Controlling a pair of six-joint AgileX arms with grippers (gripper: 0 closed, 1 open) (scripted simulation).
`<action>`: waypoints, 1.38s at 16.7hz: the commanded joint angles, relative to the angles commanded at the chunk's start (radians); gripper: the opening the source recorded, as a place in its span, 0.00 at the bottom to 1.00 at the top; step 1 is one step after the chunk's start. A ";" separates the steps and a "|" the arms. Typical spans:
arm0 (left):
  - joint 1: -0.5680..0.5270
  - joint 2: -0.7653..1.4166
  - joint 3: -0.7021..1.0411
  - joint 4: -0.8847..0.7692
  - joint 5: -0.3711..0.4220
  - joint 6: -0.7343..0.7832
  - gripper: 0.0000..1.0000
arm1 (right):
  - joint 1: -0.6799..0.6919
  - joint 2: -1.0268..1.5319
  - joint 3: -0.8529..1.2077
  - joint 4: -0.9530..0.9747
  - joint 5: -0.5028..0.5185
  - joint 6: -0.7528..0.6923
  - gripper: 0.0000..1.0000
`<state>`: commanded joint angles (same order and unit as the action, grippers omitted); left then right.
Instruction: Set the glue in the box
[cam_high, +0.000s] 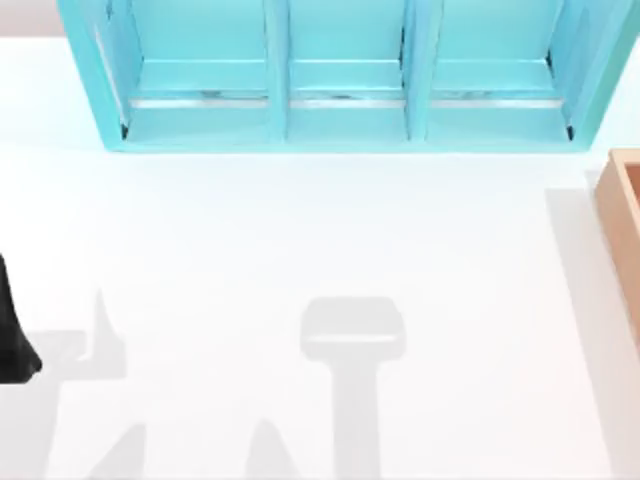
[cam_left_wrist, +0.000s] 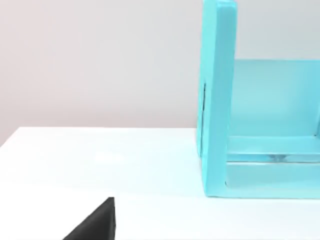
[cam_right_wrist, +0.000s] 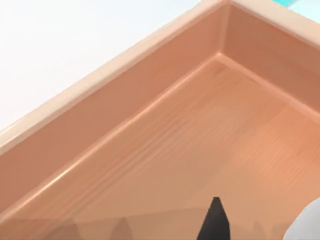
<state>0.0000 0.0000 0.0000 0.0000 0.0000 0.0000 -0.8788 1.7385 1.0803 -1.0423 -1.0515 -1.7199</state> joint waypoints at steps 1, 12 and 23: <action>0.000 0.000 0.000 0.000 0.000 0.000 1.00 | 0.000 0.000 0.000 0.000 0.000 0.000 0.00; 0.000 0.000 0.000 0.000 0.000 0.000 1.00 | 0.091 0.012 -0.098 0.270 0.003 0.190 0.00; 0.000 0.000 0.000 0.000 0.000 0.000 1.00 | 0.166 0.019 -0.179 0.498 0.003 0.345 0.00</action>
<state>0.0000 0.0000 0.0000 0.0000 0.0000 0.0000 -0.7130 1.7578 0.9009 -0.5440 -1.0481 -1.3754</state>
